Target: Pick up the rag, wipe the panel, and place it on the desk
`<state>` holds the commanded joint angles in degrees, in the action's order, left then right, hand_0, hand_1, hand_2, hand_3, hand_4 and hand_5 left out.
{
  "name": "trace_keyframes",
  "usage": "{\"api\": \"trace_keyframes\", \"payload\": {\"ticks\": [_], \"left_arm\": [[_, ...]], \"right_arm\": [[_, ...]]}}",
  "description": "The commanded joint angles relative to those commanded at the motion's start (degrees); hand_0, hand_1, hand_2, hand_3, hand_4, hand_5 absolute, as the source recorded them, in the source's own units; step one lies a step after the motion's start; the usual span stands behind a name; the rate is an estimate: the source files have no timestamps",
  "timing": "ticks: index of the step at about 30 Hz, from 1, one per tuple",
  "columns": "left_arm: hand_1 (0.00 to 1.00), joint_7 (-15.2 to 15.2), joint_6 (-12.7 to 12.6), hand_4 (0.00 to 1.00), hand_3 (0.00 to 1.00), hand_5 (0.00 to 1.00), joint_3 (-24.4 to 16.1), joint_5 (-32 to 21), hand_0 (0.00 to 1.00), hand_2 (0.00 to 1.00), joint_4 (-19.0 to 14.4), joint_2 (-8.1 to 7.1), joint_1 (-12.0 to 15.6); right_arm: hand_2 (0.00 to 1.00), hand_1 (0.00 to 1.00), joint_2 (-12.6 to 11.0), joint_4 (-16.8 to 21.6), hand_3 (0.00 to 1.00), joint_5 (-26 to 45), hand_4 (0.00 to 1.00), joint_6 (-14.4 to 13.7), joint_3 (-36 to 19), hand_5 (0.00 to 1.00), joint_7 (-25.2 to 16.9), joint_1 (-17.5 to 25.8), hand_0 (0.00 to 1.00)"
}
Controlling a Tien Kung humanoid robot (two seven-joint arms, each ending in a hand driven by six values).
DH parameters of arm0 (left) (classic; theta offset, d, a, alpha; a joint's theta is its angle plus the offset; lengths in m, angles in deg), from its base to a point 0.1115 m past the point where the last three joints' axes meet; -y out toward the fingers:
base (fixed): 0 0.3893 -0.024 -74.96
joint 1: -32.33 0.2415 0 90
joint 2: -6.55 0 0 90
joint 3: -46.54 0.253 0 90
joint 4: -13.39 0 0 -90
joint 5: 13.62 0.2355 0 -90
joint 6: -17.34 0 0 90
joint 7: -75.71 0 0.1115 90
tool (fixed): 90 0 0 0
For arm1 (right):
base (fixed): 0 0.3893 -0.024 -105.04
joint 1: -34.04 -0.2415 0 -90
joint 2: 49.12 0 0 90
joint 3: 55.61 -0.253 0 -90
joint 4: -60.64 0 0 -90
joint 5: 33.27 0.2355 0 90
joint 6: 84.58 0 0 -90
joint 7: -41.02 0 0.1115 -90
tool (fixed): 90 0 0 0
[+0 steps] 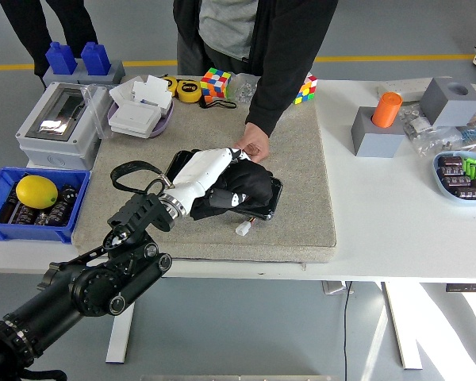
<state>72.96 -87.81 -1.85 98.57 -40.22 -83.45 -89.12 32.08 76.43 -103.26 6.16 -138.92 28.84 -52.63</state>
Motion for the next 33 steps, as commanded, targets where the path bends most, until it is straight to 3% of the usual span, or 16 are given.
{"api": "trace_keyframes", "payload": {"ticks": [10, 23, 33], "left_arm": [[0.364, -0.3, 0.0, 0.736, 0.564, 0.002, -7.9, 1.7, 0.24, 0.445, 3.1, -0.52, 0.1], [0.363, -0.9, -0.1, 0.735, 0.564, 0.002, -17.7, 4.2, 0.24, 0.444, 8.7, -2.58, -0.2], [0.364, -2.0, -1.0, 0.734, 0.564, 0.002, -24.7, 5.0, 0.239, 0.445, 8.6, -3.96, 0.8]], "right_arm": [[0.511, 0.573, 0.1, 0.1, 0.523, 0.0, 0.948, 0.0, 0.0, 0.398, 0.0, -0.1, 0.591], [0.511, 0.572, 0.2, 0.1, 0.523, -0.3, 0.948, 0.0, -0.9, 0.398, 0.0, 0.0, 0.591], [0.511, 0.572, 0.3, 0.1, 0.523, -0.4, 0.947, 0.0, -1.1, 0.397, 0.0, 0.0, 0.591]]}}
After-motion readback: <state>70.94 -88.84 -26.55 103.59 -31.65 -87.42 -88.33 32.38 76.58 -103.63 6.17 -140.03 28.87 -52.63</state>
